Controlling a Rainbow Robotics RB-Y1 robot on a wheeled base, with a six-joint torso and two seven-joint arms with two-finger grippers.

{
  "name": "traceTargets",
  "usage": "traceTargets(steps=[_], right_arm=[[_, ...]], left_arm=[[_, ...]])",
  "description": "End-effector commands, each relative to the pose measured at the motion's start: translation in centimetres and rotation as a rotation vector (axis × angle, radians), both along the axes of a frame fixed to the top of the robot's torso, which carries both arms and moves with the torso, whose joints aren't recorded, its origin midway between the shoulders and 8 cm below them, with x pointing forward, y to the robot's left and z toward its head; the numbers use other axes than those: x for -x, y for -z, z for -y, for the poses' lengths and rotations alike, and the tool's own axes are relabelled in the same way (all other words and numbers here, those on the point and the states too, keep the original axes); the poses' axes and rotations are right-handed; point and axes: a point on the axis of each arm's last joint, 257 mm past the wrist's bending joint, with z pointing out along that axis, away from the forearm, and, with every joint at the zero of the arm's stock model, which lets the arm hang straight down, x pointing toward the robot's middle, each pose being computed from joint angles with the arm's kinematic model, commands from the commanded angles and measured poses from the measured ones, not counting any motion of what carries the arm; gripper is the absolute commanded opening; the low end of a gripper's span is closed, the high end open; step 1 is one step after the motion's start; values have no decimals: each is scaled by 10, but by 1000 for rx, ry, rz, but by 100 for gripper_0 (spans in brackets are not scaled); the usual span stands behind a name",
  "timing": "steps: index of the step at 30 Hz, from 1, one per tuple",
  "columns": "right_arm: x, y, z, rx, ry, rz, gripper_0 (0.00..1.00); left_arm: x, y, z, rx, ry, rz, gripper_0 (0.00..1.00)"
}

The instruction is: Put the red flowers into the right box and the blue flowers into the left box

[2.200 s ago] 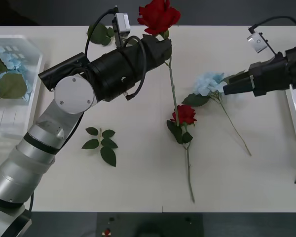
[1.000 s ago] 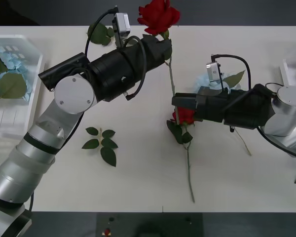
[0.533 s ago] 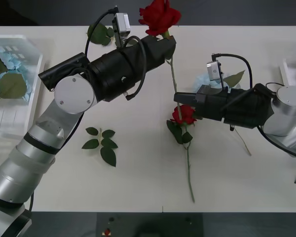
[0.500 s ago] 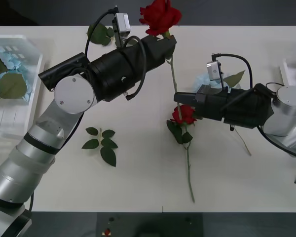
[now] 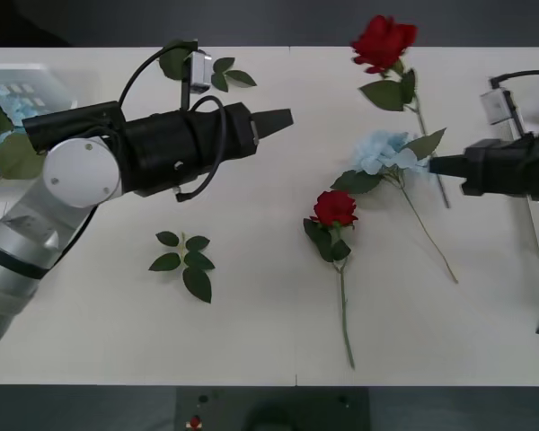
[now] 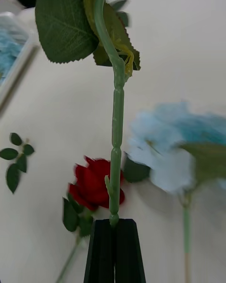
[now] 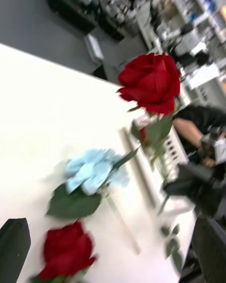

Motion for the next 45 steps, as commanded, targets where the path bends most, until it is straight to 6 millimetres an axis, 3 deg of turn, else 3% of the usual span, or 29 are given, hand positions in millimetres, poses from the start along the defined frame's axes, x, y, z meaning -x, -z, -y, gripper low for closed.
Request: traceTargets(steps=[1,3,6,9,10,15,18,21,28,33,36,43,45], right_arm=[[-1,-9,87,149,115,-23,0],[0,-11,133,191,203,-51,0],[-2,-12,181,246,295,-66,0],[-2,-9,250,322,416,-73,0],[-2,-7,257,321,433,-79,0],[2,7,341,375,613,-90,0],[2,17,375,427,692,-86,0],[-3,26,398,457,762,-77,0],[-6,40,423,545,831,-62,2],[2,45,432,644,798,-70,68],[6,48,429,653,767,-91,85],[7,39,403,606,672,-124,94],[3,31,379,588,594,-127,94]], left_arm=[[12,8,-23,-172,64,108,100],[15,15,-37,-239,89,134,100],[16,19,-49,-303,107,173,100],[17,19,-61,-368,135,240,100],[18,18,-62,-378,140,256,100],[25,11,-68,-405,190,344,100],[32,5,-71,-384,214,369,100],[41,2,-73,-350,233,375,100],[56,5,-74,-278,255,380,100],[61,9,-75,-268,260,392,100],[62,8,-75,-264,260,396,100],[70,0,-63,-193,280,382,100],[70,-1,-57,-172,279,382,100]])
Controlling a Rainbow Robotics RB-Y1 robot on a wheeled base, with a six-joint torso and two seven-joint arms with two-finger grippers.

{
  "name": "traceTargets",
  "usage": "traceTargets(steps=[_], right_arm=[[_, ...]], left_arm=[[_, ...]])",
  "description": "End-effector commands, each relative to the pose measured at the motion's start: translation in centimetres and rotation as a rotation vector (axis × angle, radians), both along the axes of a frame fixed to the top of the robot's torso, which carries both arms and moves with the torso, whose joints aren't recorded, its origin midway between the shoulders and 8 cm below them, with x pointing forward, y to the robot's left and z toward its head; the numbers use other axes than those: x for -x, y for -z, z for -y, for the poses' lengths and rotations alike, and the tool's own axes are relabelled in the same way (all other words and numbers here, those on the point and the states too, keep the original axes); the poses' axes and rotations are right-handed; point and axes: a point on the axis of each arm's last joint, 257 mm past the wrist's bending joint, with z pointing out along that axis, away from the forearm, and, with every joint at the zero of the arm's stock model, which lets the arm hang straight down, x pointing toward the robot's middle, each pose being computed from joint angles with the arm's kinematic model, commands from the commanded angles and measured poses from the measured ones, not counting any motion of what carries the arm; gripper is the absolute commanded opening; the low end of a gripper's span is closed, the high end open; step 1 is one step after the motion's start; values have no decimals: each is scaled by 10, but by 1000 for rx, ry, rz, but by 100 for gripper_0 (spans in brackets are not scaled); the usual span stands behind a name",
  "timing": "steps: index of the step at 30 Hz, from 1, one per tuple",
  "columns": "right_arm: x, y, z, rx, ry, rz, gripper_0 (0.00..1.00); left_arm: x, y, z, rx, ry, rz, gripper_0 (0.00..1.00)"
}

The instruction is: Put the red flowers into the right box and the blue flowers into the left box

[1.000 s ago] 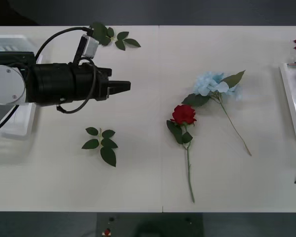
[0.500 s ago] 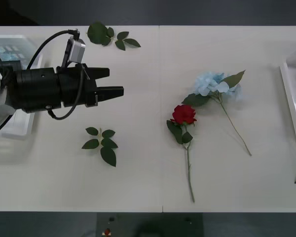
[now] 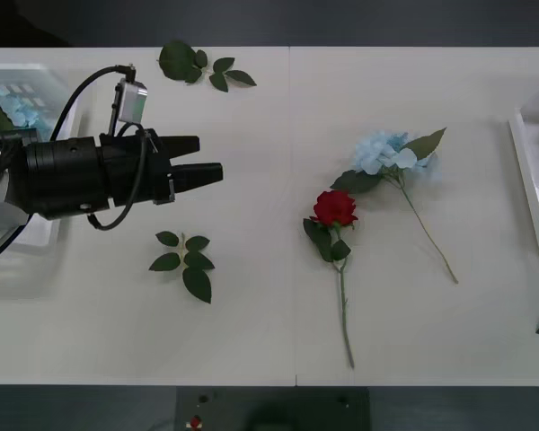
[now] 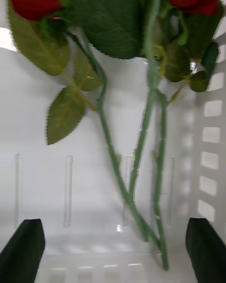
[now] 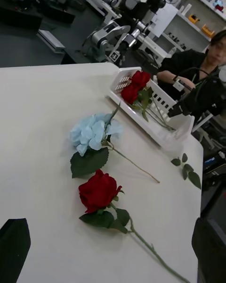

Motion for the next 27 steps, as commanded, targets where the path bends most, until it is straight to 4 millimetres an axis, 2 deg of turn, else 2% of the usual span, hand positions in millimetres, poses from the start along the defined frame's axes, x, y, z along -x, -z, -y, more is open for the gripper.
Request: traceTargets(steps=[1,3,4,7,8,9,13,14,16,20,27], right_arm=[[-12,-49,-16,20,-121,27,94],[-19,-55,-50,8,-221,12,95],[-20,-56,-59,6,-247,6,94],[-26,-61,-117,-6,-402,-17,95],[-26,-61,-127,-5,-428,-21,95],[-27,-60,-147,-3,-482,-30,95],[-29,-60,-206,-27,-582,-34,95],[-29,-60,-213,-37,-584,-34,95],[-30,-64,-241,-70,-594,-21,94],[-34,-62,-271,-87,-585,-21,94],[-47,-37,-317,-94,-531,-84,94]], left_arm=[[11,-9,19,13,49,63,100],[12,-11,22,24,58,64,100],[13,-11,22,25,61,64,100],[16,-13,23,41,93,61,100],[16,-14,23,43,99,60,100],[19,-12,23,44,115,58,100],[22,-11,14,38,132,64,100],[23,-12,13,38,134,65,100],[24,-11,11,36,137,67,100],[24,-12,11,38,138,69,100],[23,-11,3,21,131,69,100]])
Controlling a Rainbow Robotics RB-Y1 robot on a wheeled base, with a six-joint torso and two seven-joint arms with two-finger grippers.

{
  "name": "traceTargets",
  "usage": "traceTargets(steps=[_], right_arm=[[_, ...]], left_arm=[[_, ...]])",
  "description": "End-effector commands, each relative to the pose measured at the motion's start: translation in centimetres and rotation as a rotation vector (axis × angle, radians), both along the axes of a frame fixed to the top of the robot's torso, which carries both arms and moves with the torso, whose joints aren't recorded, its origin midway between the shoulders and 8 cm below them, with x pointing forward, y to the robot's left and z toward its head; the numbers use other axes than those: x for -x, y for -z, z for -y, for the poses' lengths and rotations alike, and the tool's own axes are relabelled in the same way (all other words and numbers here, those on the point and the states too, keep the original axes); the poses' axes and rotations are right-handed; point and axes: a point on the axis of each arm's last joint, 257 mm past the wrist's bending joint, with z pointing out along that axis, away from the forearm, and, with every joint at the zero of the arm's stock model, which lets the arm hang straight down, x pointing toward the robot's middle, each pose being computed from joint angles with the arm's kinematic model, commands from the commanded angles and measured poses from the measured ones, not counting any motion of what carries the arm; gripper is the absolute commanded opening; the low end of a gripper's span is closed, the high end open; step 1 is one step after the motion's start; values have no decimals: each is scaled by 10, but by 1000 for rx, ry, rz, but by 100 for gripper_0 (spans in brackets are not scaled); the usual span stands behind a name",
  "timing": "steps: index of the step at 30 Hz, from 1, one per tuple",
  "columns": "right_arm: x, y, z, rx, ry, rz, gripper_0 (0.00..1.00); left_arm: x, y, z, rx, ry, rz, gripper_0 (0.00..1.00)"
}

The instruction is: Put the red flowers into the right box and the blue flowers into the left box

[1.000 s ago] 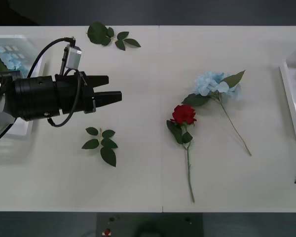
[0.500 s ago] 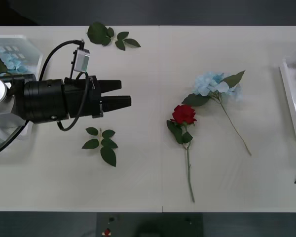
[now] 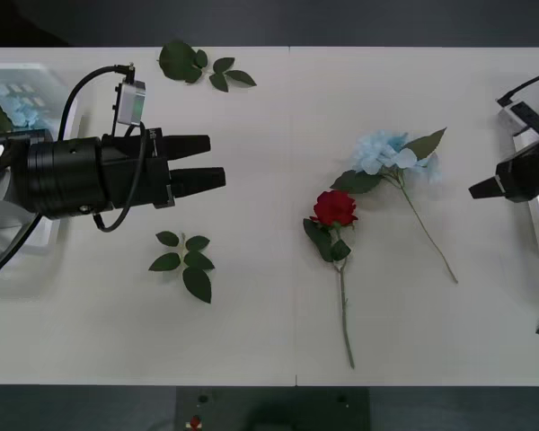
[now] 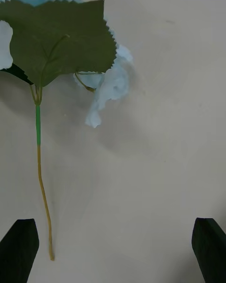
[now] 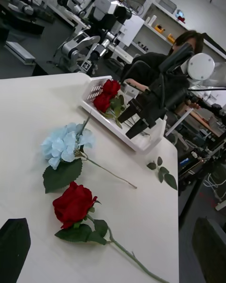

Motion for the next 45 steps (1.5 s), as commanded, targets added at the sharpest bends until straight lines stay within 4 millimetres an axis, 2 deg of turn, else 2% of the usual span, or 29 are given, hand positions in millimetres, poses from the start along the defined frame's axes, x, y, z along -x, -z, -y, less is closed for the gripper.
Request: traceTargets(steps=[1,9,12,22,27,31,34,36,37,39,41,45], right_arm=[[-22,-7,-39,-24,49,-12,95],[-41,22,-88,34,84,-27,95],[-43,31,-99,66,62,-17,94],[-45,54,-113,156,20,-12,94],[-45,61,-110,188,11,-8,95],[-44,66,-107,219,-3,-2,89],[-45,70,-107,243,-20,12,75],[-46,73,-106,262,-30,21,53],[-46,74,-106,264,-32,24,46],[-47,75,-105,263,-28,22,15],[-47,75,-104,261,-23,20,0],[-49,73,-103,260,-21,18,0]], left_arm=[[4,0,-10,-40,6,26,100],[3,-1,-12,-43,3,27,100],[2,-1,-13,-42,-1,26,100],[0,0,-14,-42,-12,28,100],[-1,0,-13,-40,-13,27,100],[-1,-1,-14,-41,-15,28,100],[-1,0,-14,-41,-14,28,100],[-1,0,-13,-40,-13,27,100],[-1,0,-14,-43,-14,29,100],[-1,-1,-14,-41,-15,30,100],[-1,0,-14,-41,-16,26,100],[-1,1,-14,-43,-14,27,100]])
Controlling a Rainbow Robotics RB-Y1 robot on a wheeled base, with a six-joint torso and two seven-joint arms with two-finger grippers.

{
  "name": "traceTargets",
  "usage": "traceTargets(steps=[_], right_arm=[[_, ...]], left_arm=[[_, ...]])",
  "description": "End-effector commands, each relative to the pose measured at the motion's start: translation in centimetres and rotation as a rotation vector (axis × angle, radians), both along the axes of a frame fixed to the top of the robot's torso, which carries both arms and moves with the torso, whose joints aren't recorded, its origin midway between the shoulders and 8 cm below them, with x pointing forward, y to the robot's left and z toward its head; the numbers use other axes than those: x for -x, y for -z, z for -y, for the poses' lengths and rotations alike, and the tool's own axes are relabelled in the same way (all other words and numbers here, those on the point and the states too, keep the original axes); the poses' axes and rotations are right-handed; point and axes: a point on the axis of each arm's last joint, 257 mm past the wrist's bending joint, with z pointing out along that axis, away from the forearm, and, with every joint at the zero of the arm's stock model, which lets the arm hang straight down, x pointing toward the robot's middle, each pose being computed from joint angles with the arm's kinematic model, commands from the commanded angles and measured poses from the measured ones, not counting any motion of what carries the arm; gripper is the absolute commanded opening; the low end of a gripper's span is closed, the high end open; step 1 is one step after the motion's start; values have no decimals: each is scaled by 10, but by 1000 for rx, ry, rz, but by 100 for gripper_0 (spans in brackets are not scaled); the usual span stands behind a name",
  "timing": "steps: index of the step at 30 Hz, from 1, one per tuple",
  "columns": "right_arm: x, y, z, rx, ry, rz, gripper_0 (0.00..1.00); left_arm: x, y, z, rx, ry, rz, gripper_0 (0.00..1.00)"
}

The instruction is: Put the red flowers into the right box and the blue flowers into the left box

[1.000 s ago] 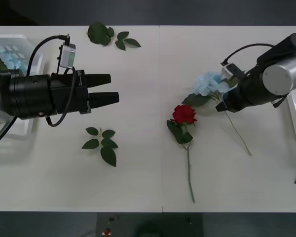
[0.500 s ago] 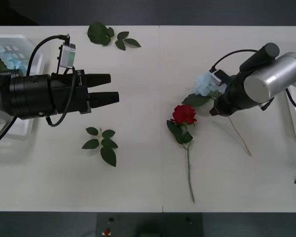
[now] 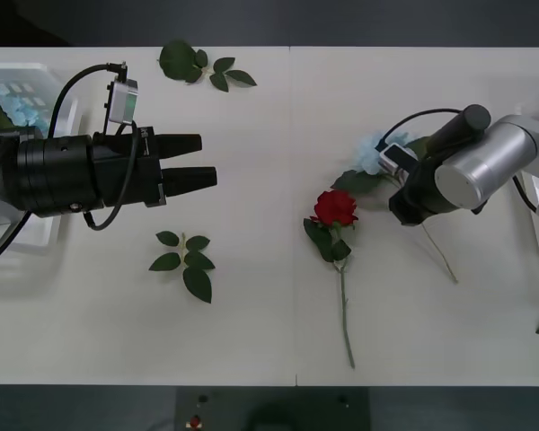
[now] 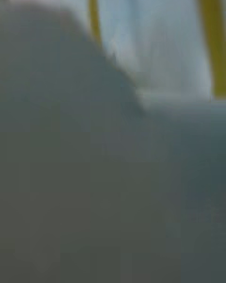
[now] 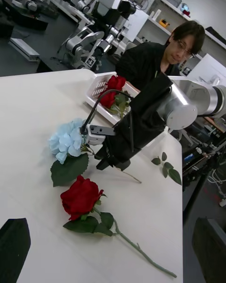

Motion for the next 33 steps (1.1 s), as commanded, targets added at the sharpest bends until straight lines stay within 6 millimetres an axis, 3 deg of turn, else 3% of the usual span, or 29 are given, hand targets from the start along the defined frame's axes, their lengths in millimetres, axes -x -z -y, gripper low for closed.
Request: traceTargets(steps=[1,4,9,16,20,23,33], right_arm=[[-16,-23,-1,-20,22,36,0],[-19,-29,-2,-28,22,41,0],[-25,-60,-6,-108,42,34,0],[-22,-133,-29,-321,-8,-12,0],[-13,-179,-68,-578,-96,-45,0],[-7,-201,-97,-683,-214,-23,0],[6,-254,-181,-969,-419,53,0]], left_arm=[[2,-1,-2,-14,-1,25,100],[2,0,-3,-15,-1,24,100],[2,0,-3,-15,-2,24,100],[0,-1,-3,-13,-8,24,100],[-1,0,-1,-11,-12,28,100],[-2,2,3,-11,-17,32,100],[-11,18,22,9,-40,25,100]])
